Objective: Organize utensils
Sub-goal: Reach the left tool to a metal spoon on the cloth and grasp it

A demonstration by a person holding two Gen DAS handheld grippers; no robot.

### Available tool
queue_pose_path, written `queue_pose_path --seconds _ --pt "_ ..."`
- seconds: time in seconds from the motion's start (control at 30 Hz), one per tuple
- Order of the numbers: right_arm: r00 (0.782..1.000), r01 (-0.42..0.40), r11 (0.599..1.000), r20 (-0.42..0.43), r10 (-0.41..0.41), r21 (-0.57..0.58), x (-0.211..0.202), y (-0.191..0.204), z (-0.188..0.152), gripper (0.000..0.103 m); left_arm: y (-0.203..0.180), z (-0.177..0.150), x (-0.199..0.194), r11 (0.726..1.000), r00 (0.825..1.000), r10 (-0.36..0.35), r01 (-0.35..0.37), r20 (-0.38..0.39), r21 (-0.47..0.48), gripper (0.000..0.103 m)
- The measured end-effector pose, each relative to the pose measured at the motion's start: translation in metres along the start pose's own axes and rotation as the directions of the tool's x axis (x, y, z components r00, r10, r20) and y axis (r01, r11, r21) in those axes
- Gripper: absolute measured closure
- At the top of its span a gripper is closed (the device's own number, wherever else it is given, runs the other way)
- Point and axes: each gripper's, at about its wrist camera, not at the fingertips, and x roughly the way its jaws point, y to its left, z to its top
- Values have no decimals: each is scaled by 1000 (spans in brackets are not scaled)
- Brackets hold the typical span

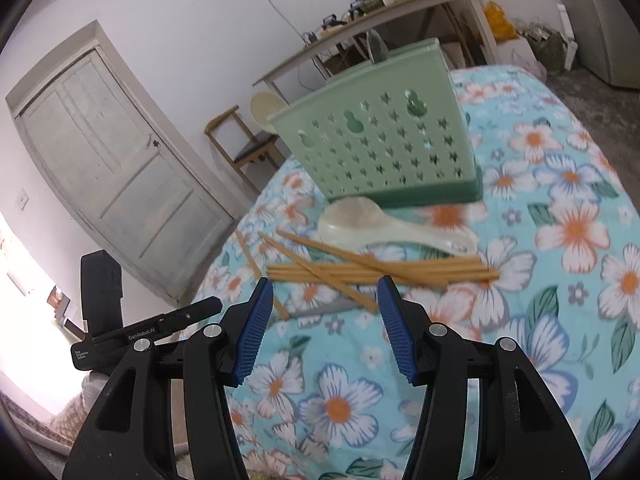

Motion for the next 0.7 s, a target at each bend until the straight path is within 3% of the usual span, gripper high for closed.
queue_pose_path --seconds 0.1,0.27,0.5,0.7 --pt "1000 2 1000 -7 -2 10 0 -2 -3 51 2 -5 10 999 998 -44 43 -36 -27 58" --pt "1000 2 1000 -7 -2 16 0 -4 -2 50 9 -11 27 993 992 -89 81 -86 -90 73" --pt "1000 -1 1000 -22 2 26 6 -8 0 50 21 -12 31 961 974 -217 200 -67 -192 81" --pt "1000 -4 1000 -30 5 31 11 -11 0 50 28 -14 40 934 961 -271 247 -62 -259 85"
